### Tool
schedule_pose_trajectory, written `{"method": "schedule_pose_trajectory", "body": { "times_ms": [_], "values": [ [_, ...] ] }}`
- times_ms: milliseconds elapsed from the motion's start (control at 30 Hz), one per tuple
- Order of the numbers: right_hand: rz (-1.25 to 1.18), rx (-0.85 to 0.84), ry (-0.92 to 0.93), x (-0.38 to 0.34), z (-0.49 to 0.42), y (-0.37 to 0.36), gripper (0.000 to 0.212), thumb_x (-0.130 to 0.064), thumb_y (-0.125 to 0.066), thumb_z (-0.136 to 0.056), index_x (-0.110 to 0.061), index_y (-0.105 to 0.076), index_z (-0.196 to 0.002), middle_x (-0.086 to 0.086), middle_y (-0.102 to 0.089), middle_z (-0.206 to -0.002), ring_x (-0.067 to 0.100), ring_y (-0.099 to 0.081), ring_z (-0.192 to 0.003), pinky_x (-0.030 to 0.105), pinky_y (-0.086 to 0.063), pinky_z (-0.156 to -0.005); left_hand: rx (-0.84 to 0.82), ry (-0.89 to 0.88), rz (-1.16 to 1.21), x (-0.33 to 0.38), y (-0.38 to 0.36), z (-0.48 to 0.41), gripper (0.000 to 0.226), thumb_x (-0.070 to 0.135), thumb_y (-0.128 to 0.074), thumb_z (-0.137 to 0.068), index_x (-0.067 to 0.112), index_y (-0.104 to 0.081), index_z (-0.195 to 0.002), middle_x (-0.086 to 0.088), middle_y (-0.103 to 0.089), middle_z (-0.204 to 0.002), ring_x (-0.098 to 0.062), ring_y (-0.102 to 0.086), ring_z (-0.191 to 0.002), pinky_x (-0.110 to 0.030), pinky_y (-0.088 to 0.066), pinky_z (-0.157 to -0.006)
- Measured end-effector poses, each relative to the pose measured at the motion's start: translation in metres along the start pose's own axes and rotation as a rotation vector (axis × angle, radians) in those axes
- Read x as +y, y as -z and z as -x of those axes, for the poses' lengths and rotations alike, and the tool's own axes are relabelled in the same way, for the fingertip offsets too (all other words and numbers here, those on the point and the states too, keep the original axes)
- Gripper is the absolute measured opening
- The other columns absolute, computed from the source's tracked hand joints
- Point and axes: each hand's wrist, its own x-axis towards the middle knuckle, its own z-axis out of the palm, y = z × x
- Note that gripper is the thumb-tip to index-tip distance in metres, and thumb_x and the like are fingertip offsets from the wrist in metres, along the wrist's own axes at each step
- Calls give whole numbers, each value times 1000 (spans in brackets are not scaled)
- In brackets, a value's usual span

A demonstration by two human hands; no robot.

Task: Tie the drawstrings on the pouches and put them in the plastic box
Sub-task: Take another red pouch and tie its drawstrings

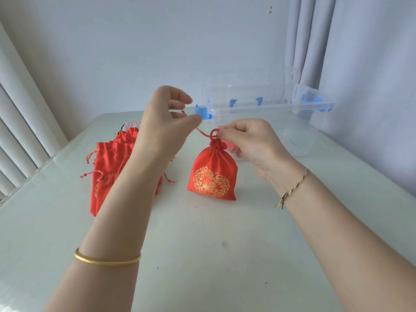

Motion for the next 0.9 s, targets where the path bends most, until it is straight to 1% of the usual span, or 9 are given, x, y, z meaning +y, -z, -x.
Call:
{"method": "schedule_pose_trajectory", "body": {
  "times_ms": [100,200,300,367,500,567,633,767,900],
  "values": [
    [-150,-35,-130,1,0,0,14,-8,-67,-77,-7,-64,-64,-2,-38,-47,14,-25,-49,23,-18,-44,-92,-159,-248,10,-5,8,22,17,-69,-77,36,-58,-75,8,-47,-107,-7,-47,-101,-17,-36,-77],
    [-225,-57,-187,-2,1,2,7,-6,-67,-77,-1,-64,-80,-7,-31,-43,10,-23,-43,21,-19,-41,-140,-221,-414,9,-13,12,10,24,-70,-78,32,-65,-77,8,-42,-107,-8,-34,-107,-2,-26,-79],
    [-254,-72,-227,-3,1,3,28,-5,-66,-77,10,-63,-101,-8,-33,-40,7,-24,-37,20,-21,-40,-119,-249,-485,4,-14,12,5,28,-71,-78,29,-68,-82,9,-40,-106,-7,-30,-105,-9,-25,-75],
    [-286,-84,-244,-4,1,3,34,-5,-65,-79,13,-61,-107,-8,-33,-39,6,-24,-35,19,-22,-39,-121,-251,-515,2,-14,11,7,30,-70,-79,28,-69,-85,9,-40,-106,-7,-30,-105,-14,-24,-81],
    [-369,-146,-252,-4,1,4,6,-5,-62,-81,-4,-60,-86,-3,-34,-47,6,-23,-35,18,-23,-39,-142,-246,-548,2,-13,10,8,28,-69,-80,28,-70,-88,6,-43,-110,-14,-36,-112,-18,-25,-84],
    [-388,-170,-257,-2,-1,4,20,-6,-62,-82,-9,-54,-64,0,-33,-53,6,-22,-37,18,-24,-39,-152,-234,-543,0,-13,9,7,26,-68,-80,28,-70,-87,6,-44,-111,-15,-37,-114,-18,-26,-84],
    [-399,-188,-247,-1,-1,4,31,-5,-61,-83,-13,-53,-55,0,-32,-53,7,-23,-38,18,-25,-39,-159,-229,-514,-1,-12,8,5,26,-68,-81,28,-69,-84,5,-46,-110,-16,-39,-115,-18,-25,-85],
    [-327,-219,-191,0,-2,8,14,-7,-63,-83,-8,-62,-69,-1,-39,-53,7,-26,-41,18,-28,-43,-167,-221,-501,-5,-13,6,5,24,-65,-83,27,-63,-80,4,-48,-101,-15,-45,-104,-19,-28,-79],
    [-153,-136,-113,0,-4,21,6,-8,-68,-81,-3,-66,-81,11,-58,-71,11,-46,-52,19,-40,-55,-163,-163,-393,-8,-11,2,8,14,-53,-87,17,-55,-80,7,-49,-75,-11,-46,-70,-19,-34,-59]
  ]
}}
